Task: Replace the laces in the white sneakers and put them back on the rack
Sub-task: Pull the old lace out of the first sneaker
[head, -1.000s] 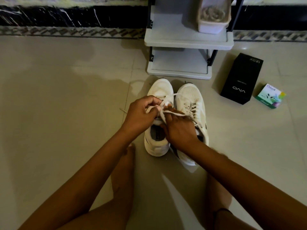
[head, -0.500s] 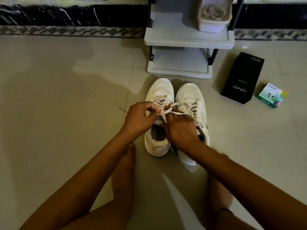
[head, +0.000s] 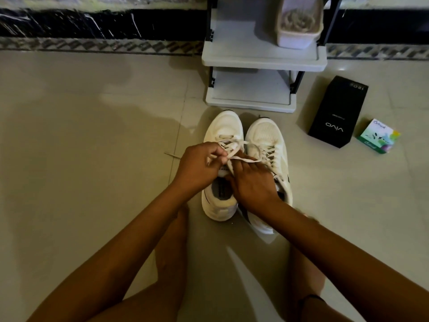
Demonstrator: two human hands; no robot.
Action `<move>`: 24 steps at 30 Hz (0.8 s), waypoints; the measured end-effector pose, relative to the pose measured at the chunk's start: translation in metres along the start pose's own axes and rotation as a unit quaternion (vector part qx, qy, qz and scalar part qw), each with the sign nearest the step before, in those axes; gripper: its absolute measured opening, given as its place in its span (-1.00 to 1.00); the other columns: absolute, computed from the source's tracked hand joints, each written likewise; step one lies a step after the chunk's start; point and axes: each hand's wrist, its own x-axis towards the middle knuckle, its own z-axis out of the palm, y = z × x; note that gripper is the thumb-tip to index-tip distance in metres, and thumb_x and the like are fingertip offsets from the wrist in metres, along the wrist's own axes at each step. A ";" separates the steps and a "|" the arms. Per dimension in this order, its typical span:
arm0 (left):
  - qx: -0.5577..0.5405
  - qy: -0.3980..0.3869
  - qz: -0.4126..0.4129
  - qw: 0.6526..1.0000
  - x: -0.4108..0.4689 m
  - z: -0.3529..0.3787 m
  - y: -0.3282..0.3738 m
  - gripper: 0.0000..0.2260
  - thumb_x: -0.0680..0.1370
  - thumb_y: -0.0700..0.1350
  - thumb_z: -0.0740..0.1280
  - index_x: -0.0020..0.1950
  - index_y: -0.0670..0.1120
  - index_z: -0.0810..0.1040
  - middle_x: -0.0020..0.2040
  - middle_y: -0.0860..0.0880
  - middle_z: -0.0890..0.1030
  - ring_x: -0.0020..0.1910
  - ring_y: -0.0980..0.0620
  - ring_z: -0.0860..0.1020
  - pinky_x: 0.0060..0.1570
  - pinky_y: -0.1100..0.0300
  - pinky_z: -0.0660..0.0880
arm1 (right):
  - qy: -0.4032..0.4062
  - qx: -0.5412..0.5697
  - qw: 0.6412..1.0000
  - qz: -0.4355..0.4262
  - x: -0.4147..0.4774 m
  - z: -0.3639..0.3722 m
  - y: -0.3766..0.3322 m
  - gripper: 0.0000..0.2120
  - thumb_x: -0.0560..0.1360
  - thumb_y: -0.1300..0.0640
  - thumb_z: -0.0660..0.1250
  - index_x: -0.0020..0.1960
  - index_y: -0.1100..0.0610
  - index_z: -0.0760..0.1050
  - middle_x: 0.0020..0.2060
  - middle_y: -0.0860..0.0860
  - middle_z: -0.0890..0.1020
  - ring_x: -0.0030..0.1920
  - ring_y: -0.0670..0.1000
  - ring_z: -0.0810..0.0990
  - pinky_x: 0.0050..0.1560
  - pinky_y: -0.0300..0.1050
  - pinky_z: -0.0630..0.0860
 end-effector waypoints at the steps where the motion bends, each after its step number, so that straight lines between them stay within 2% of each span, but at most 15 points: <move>1: -0.067 -0.002 -0.011 0.998 -0.002 -0.002 0.004 -0.94 0.50 -0.23 0.36 -0.11 -0.09 0.62 -0.14 0.07 0.62 -0.05 0.09 0.58 0.04 0.14 0.52 | -0.008 0.007 1.000 0.002 0.000 -0.001 0.000 -0.48 0.51 -0.03 0.15 0.35 0.26 0.38 0.29 0.24 0.49 0.20 0.26 0.53 0.11 0.13 0.51; 3: -0.135 0.009 -0.010 0.991 -0.006 -0.005 0.009 -0.92 0.51 -0.24 0.35 -0.11 -0.09 0.61 -0.16 0.11 0.62 -0.08 0.14 0.58 0.03 0.25 0.51 | -0.016 -0.008 1.000 0.004 0.001 0.000 0.001 -0.45 0.59 -0.05 0.09 0.48 0.22 0.18 0.43 0.21 0.31 0.37 0.25 0.36 0.30 0.14 0.36; 5: -0.137 0.025 0.004 0.990 -0.006 -0.006 0.007 -0.93 0.51 -0.24 0.35 -0.08 -0.10 0.60 -0.12 0.09 0.61 -0.06 0.15 0.57 0.02 0.30 0.47 | -0.023 -0.010 1.000 0.005 0.002 -0.001 -0.001 -0.44 0.60 -0.06 0.10 0.51 0.20 0.12 0.46 0.20 0.25 0.41 0.23 0.30 0.34 0.14 0.31; 7: -0.056 0.014 0.032 0.998 -0.003 -0.006 0.002 -0.87 0.48 -0.22 0.39 0.02 -0.10 0.61 0.01 0.03 0.60 0.03 0.11 0.54 0.06 0.37 0.40 | -0.014 0.002 1.000 0.009 0.002 -0.001 -0.003 -0.47 0.57 -0.06 0.08 0.41 0.25 0.32 0.32 0.25 0.45 0.26 0.26 0.48 0.19 0.13 0.46; 9: 0.093 -0.023 0.051 0.994 -0.003 0.000 -0.007 -0.75 0.48 -0.20 0.39 0.15 -0.07 0.60 0.18 -0.03 0.56 0.15 0.02 0.51 0.12 0.27 0.40 | -0.011 0.009 1.000 0.012 0.001 0.000 -0.003 -0.47 0.52 -0.08 0.04 0.24 0.26 0.50 0.11 0.23 0.61 0.06 0.24 0.62 0.02 0.07 0.54; 11: 0.178 -0.010 0.042 0.983 -0.005 0.005 -0.010 -0.77 0.50 -0.16 0.35 0.14 -0.04 0.61 0.19 -0.03 0.57 0.14 -0.04 0.52 0.09 0.13 0.45 | -0.023 0.003 1.000 0.012 0.001 -0.001 -0.003 -0.49 0.54 -0.08 0.05 0.29 0.22 0.47 0.13 0.21 0.61 0.12 0.22 0.59 0.11 0.06 0.50; 14: 0.180 0.037 0.068 0.981 -0.001 0.005 -0.007 -0.88 0.49 -0.15 0.36 -0.02 -0.07 0.67 0.02 -0.03 0.64 0.02 -0.06 0.57 -0.03 0.13 0.45 | -0.002 -0.005 1.000 0.009 0.001 0.004 -0.003 -0.46 0.51 -0.03 0.17 0.36 0.28 0.39 0.24 0.27 0.52 0.19 0.28 0.54 0.16 0.17 0.47; 16: 0.141 0.023 0.051 0.988 0.003 0.004 -0.005 -0.92 0.48 -0.19 0.37 -0.08 -0.09 0.66 -0.03 -0.04 0.64 -0.01 -0.01 0.56 -0.05 0.18 0.42 | -0.017 -0.001 1.000 0.020 0.001 0.005 -0.002 -0.46 0.50 -0.02 0.18 0.34 0.32 0.40 0.18 0.29 0.56 0.12 0.29 0.58 0.10 0.15 0.51; 19: -0.035 -0.005 -0.028 0.999 -0.002 0.001 0.001 -0.92 0.50 -0.24 0.36 -0.13 -0.07 0.60 -0.14 0.02 0.62 -0.06 0.10 0.55 -0.05 0.39 0.42 | -0.010 -0.005 1.000 0.012 0.000 0.000 -0.002 -0.52 0.45 0.01 0.25 0.25 0.31 0.48 0.08 0.27 0.62 0.01 0.26 0.64 -0.04 0.11 0.58; 22: -0.124 -0.008 -0.057 0.991 -0.006 -0.002 0.001 -0.87 0.51 -0.26 0.35 -0.16 -0.04 0.58 -0.20 0.08 0.60 -0.10 0.10 0.57 0.00 0.28 0.49 | -0.005 -0.017 1.000 -0.007 -0.001 0.000 0.000 -0.51 0.39 0.06 0.37 0.23 0.33 0.49 0.07 0.28 0.62 -0.03 0.26 0.65 -0.14 0.12 0.59; 24: -0.142 -0.016 -0.064 0.988 -0.008 -0.003 0.002 -0.83 0.51 -0.26 0.35 -0.19 0.00 0.57 -0.20 0.08 0.60 -0.10 0.10 0.57 0.02 0.21 0.50 | -0.002 -0.023 1.000 -0.005 -0.001 0.002 0.002 -0.51 0.38 0.07 0.36 0.21 0.33 0.49 0.05 0.28 0.63 -0.05 0.26 0.66 -0.15 0.11 0.60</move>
